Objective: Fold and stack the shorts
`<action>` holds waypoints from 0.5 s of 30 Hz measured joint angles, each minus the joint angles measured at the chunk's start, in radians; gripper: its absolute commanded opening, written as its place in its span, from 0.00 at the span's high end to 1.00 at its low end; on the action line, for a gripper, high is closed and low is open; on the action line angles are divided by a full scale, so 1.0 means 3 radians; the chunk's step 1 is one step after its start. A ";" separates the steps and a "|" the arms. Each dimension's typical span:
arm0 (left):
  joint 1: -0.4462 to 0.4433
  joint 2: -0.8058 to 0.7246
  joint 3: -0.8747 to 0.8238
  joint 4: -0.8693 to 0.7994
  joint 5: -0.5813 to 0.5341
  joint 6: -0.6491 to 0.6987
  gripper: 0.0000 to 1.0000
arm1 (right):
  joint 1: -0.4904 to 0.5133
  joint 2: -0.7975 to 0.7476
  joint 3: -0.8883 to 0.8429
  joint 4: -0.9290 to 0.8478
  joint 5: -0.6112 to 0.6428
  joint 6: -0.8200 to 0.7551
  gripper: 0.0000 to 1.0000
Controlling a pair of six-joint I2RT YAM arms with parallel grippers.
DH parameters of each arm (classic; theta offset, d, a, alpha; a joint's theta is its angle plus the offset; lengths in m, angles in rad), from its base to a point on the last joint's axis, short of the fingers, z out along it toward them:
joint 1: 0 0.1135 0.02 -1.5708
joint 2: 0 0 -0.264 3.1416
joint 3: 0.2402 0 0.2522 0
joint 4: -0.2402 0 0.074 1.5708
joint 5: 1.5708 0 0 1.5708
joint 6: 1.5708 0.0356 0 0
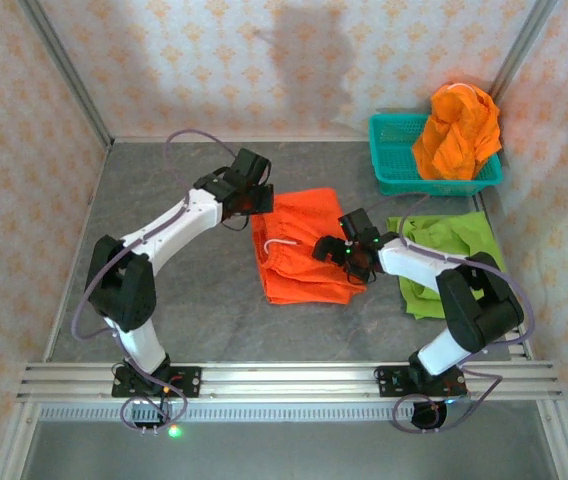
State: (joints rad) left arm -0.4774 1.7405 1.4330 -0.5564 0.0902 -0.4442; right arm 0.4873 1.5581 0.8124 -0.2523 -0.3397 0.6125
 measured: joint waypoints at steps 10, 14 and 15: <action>0.0228 0.0340 -0.0689 0.0334 -0.0006 -0.0010 0.92 | -0.0001 -0.0011 -0.0023 0.0013 -0.0132 -0.0001 0.00; 0.0248 0.0529 -0.0704 0.0492 0.0006 -0.0009 0.81 | -0.0001 -0.0038 -0.0048 0.0024 -0.0168 -0.0003 0.00; 0.0248 0.0533 -0.0706 0.0521 0.0005 0.0000 0.76 | -0.0001 -0.0050 -0.0053 0.0022 -0.0177 -0.0001 0.00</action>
State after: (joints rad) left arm -0.4030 1.9003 1.2213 -0.4000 0.0917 -0.4442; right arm 0.4870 1.5433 0.7963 -0.2459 -0.3927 0.6121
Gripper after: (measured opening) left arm 0.166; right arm 0.996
